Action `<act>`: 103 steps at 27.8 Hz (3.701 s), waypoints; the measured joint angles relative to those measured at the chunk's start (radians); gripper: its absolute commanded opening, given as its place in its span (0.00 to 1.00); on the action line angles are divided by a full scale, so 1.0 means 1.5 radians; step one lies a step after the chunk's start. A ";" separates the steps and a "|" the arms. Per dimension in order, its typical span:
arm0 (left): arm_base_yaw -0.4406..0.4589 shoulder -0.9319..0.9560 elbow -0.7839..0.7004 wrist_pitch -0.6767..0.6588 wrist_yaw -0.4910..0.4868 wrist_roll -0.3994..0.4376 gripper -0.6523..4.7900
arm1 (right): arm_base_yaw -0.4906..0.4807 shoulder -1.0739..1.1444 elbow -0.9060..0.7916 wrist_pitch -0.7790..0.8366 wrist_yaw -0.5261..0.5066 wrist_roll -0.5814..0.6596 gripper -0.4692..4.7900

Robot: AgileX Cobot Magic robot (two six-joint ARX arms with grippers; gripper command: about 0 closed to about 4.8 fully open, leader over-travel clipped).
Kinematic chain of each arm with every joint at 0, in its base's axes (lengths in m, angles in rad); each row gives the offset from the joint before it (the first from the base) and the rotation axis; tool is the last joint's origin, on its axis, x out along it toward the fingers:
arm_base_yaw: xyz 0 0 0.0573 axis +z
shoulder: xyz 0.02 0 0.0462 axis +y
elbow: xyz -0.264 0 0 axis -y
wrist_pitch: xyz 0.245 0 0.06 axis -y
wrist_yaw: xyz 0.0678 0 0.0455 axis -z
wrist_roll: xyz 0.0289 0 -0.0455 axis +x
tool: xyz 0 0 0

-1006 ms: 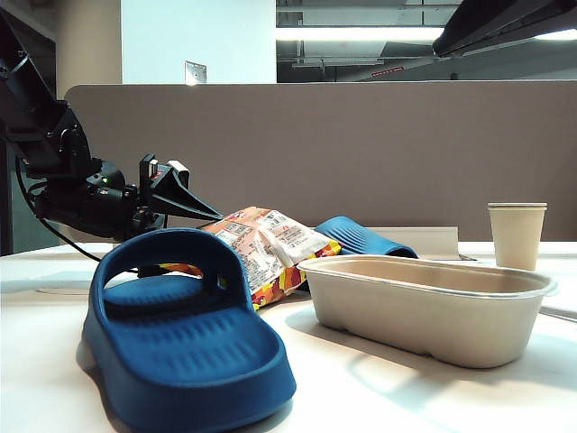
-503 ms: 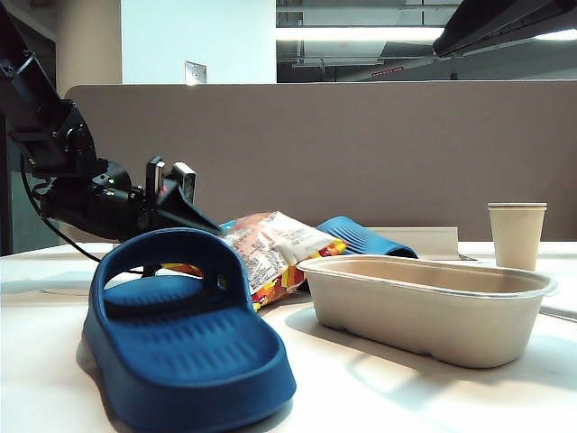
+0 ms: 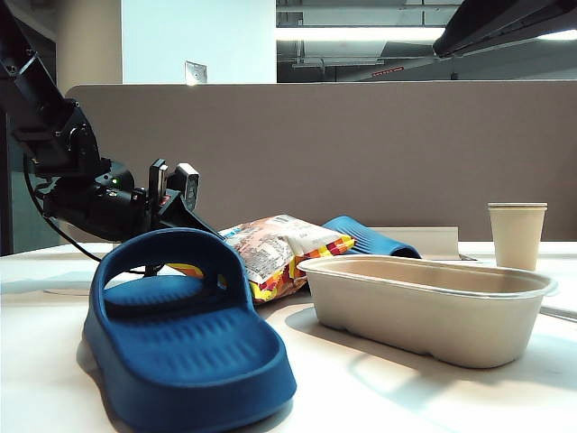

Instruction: Pick up a bag of chips and put them in the box.

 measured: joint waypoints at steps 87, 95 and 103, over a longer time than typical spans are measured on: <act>-0.295 -0.053 0.108 -0.070 0.002 0.142 0.11 | -0.001 -0.232 0.001 -0.192 0.194 -0.051 0.09; -0.299 -0.040 0.107 -0.061 -0.027 0.144 0.11 | -0.001 -0.231 0.001 -0.192 0.194 -0.051 0.09; -0.312 -0.034 0.107 -0.038 -0.073 0.144 0.11 | -0.001 -0.231 0.001 -0.192 0.194 -0.052 0.09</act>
